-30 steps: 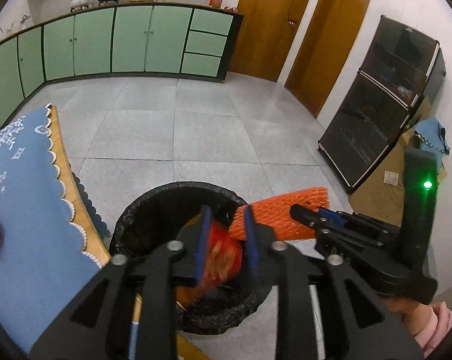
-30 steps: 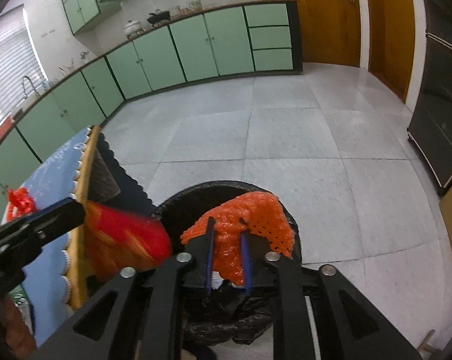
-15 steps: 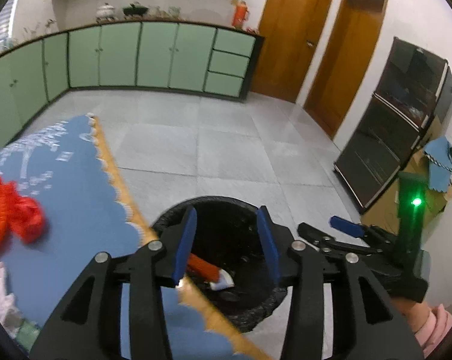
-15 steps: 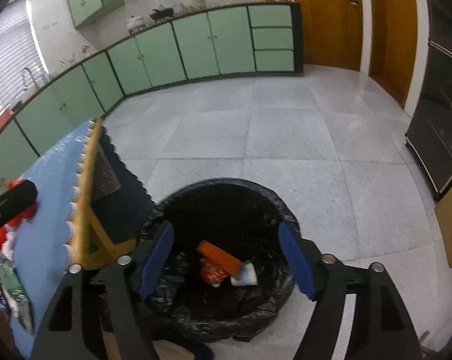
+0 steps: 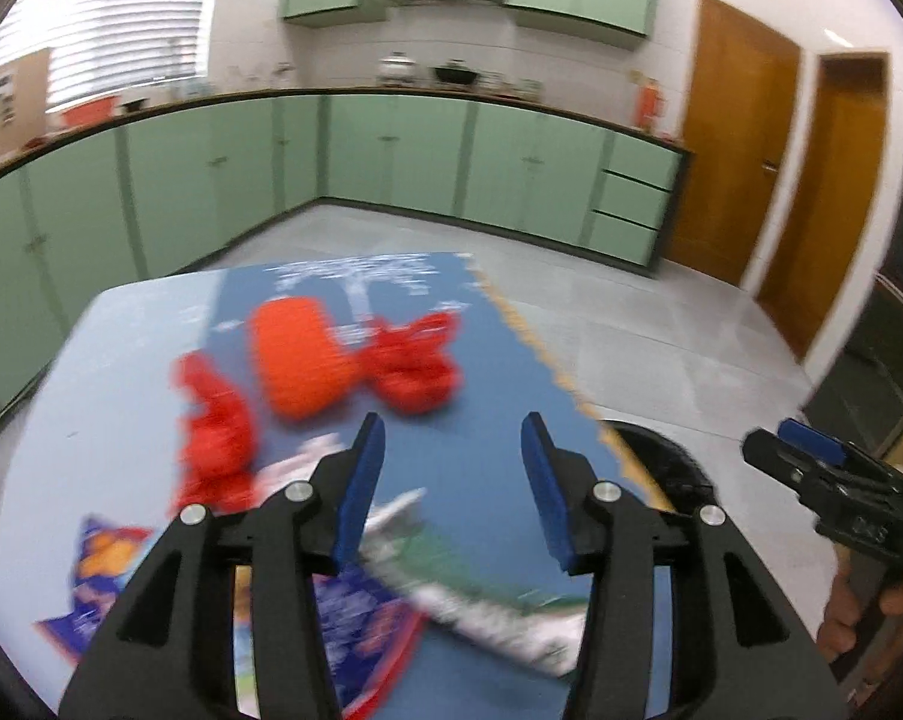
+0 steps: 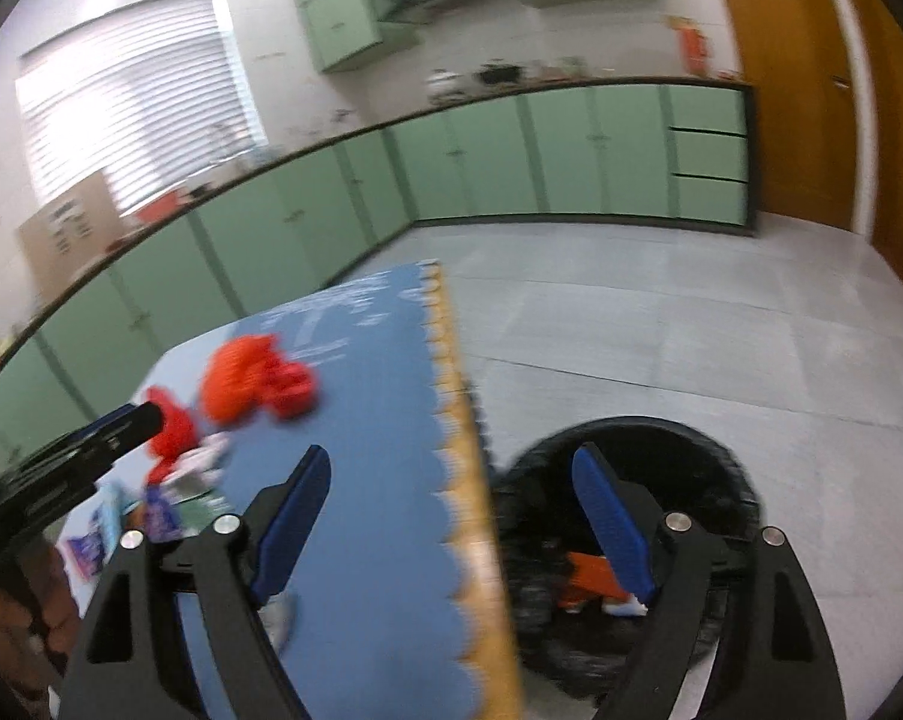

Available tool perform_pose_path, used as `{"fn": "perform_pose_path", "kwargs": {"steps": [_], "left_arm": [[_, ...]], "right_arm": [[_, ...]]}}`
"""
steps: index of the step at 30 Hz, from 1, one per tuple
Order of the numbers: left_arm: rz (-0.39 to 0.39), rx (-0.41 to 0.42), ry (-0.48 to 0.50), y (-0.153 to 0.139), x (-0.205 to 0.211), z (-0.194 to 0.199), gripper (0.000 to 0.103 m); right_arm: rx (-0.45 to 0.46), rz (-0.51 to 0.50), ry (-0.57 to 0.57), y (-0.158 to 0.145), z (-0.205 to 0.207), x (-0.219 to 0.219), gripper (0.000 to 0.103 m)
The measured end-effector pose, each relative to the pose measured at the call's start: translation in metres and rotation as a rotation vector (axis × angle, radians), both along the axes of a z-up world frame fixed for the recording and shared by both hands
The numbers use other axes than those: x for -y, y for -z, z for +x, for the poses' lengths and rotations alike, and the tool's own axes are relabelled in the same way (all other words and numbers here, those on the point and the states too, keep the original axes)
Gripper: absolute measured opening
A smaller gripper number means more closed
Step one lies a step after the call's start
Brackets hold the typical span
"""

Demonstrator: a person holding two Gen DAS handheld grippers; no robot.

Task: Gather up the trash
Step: 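Grasp the green-and-white tube packet with the right tool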

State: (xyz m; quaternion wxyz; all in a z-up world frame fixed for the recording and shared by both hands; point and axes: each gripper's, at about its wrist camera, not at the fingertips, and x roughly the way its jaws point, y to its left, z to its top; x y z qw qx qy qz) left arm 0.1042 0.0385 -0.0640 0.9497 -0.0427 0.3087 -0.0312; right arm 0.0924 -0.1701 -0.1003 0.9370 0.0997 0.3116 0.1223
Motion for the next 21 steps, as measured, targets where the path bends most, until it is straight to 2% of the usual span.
{"fn": "perform_pose_path", "kwargs": {"steps": [6,10,17,21], "left_arm": [[0.012,0.001,-0.125,0.003,-0.042,-0.031,0.046],[0.023,0.01,-0.167,0.009,-0.049,-0.048,0.046],[0.015,0.006,-0.201,0.022,-0.054,-0.065,0.046],[0.016,0.003,-0.208,0.026,-0.055,-0.069,0.046]], "right_arm": [[0.001,-0.007,-0.165,0.013,-0.014,-0.057,0.082],[-0.003,-0.018,-0.244,0.028,-0.023,-0.083,0.082],[-0.008,-0.1,-0.289,0.055,-0.028,-0.108,0.083],[-0.021,-0.089,-0.286,0.062,-0.021,-0.11,0.083]]}}
